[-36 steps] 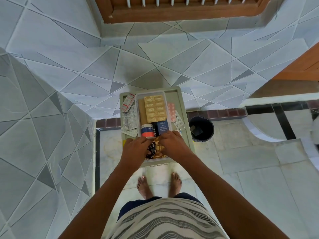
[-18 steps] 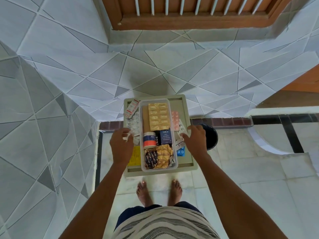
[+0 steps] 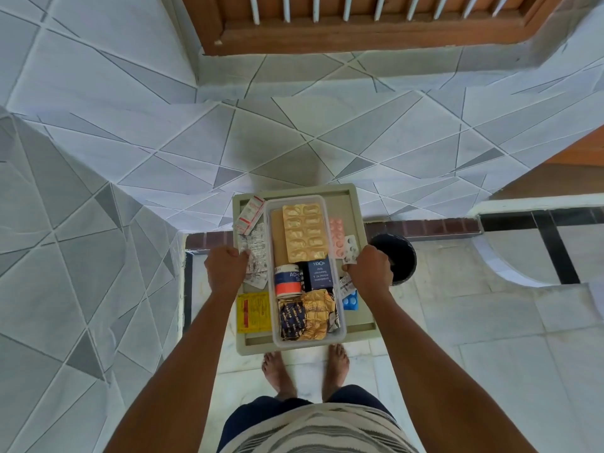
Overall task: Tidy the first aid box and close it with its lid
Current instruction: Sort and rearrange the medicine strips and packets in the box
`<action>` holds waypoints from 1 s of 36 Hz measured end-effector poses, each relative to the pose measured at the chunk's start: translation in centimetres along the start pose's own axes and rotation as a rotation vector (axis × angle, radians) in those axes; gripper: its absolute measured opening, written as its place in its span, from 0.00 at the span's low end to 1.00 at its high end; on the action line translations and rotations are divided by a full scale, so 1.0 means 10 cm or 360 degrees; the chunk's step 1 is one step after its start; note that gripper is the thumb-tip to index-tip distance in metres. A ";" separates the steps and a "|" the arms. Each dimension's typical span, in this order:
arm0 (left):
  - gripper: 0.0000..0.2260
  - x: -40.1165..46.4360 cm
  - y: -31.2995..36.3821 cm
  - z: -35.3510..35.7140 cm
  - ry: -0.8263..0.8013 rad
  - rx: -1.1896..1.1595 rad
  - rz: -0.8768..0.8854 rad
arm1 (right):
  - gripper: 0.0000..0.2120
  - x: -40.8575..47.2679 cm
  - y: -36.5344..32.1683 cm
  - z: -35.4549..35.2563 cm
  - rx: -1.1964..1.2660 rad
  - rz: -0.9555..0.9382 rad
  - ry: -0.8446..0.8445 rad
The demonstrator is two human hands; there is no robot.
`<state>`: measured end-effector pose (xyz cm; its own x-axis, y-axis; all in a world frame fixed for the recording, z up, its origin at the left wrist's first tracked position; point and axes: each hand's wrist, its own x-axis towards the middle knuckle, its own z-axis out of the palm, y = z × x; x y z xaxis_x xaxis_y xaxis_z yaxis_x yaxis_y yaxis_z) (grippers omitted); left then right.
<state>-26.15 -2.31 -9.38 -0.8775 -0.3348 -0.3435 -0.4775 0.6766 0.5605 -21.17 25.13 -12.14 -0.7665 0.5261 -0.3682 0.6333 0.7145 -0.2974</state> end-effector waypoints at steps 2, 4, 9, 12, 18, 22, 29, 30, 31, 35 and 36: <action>0.18 0.02 -0.01 -0.03 -0.0049 -0.0061 -0.0059 | 0.26 -0.02 -0.01 0.00 0.0050 0.0037 0.0004; 0.19 0.02 0.01 -0.08 -0.0096 -0.0079 -0.0060 | 0.30 -0.04 -0.03 -0.02 0.0031 0.0096 0.0029; 0.21 0.02 0.06 -0.16 -0.0138 -0.0106 -0.0054 | 0.35 -0.05 -0.02 -0.05 0.0154 0.0162 0.0070; 0.20 0.04 0.05 -0.20 -0.0141 -0.0086 -0.0027 | 0.33 -0.02 0.05 0.01 0.0204 0.0158 0.0059; 0.13 0.02 0.05 -0.29 -0.0183 -0.0082 0.0017 | 0.12 0.00 0.09 -0.04 0.0218 0.0121 0.0076; 0.13 -0.03 0.07 -0.35 -0.0225 -0.0064 0.0087 | 0.10 0.00 0.09 -0.11 0.0304 0.0116 0.0102; 0.12 -0.10 0.09 -0.43 -0.0184 -0.0017 0.0119 | 0.25 0.03 0.02 -0.11 0.0352 -0.0208 0.0084; 0.12 -0.10 0.09 -0.42 -0.0195 -0.0027 0.0106 | 0.27 0.04 0.01 -0.11 0.0304 -0.0270 0.0066; 0.12 -0.10 0.08 -0.41 -0.0200 -0.0031 0.0103 | 0.28 0.05 0.01 -0.11 0.0253 -0.0313 0.0050; 0.11 -0.08 0.04 -0.40 -0.0184 -0.0001 0.0097 | 0.26 0.15 -0.03 -0.13 0.0157 -0.0303 -0.0012; 0.11 -0.07 0.03 -0.40 -0.0177 0.0002 0.0100 | 0.26 0.16 -0.05 -0.14 0.0133 -0.0301 -0.0015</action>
<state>-25.84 -4.49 -6.00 -0.8952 -0.2171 -0.3893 -0.4218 0.6950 0.5823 -22.87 26.30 -11.37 -0.8719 0.3815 -0.3069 0.4849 0.7592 -0.4341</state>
